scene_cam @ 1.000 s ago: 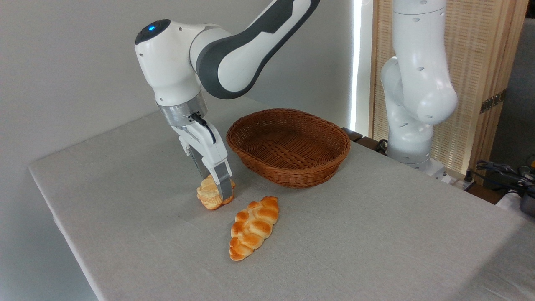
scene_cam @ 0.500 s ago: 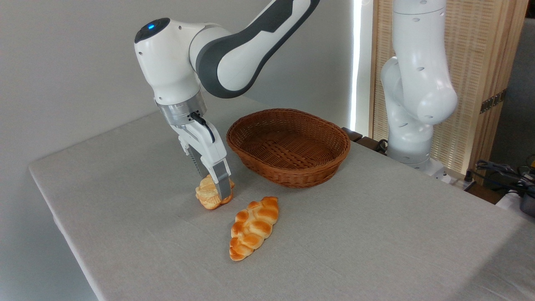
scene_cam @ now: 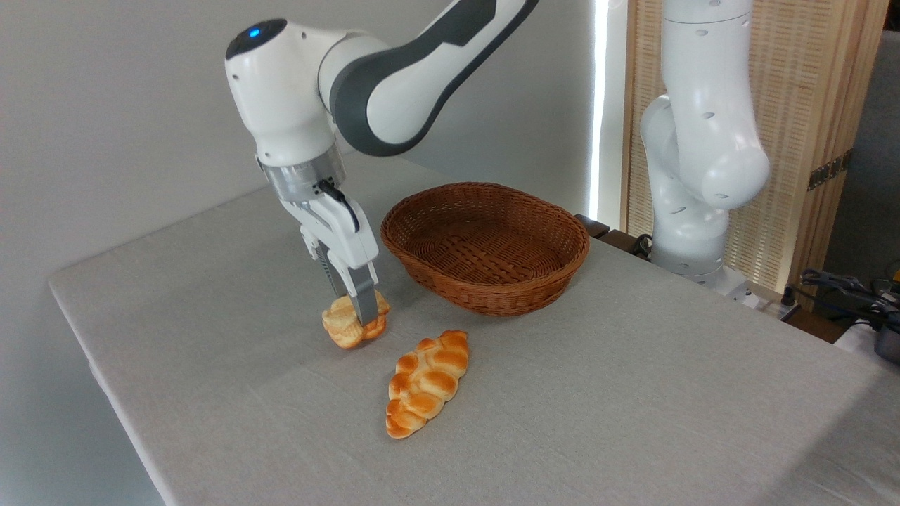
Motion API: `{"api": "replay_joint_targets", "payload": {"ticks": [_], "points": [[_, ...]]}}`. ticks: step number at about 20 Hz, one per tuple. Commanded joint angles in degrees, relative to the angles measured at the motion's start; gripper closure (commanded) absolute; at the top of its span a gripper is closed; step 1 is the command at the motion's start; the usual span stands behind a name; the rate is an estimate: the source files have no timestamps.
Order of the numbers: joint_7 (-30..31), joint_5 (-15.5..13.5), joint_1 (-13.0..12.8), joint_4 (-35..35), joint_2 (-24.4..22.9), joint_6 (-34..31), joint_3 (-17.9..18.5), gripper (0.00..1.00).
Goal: Put bread into the basket
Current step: 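Lift the bun and carry it over the wicker basket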
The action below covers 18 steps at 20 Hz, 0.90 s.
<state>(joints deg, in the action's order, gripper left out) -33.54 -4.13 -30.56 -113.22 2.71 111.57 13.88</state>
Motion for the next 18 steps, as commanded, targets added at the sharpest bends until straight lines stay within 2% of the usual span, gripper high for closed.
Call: {"api": "replay_joint_targets", "payload": {"ticks": [1,5,9,13,18], "points": [[0.05,-0.26,-0.12,2.12,-3.75,-3.98,0.19,0.47],[3.65,-0.36,-1.43,2.3,-8.32,-7.41,-1.13,0.47],[6.99,-0.36,-2.84,2.3,-12.45,-14.17,-2.1,0.44],[9.8,-0.36,-6.26,2.22,-14.83,-20.06,-2.98,0.43],[13.84,-0.36,-10.48,1.87,-15.01,-26.22,-4.47,0.38]]}}
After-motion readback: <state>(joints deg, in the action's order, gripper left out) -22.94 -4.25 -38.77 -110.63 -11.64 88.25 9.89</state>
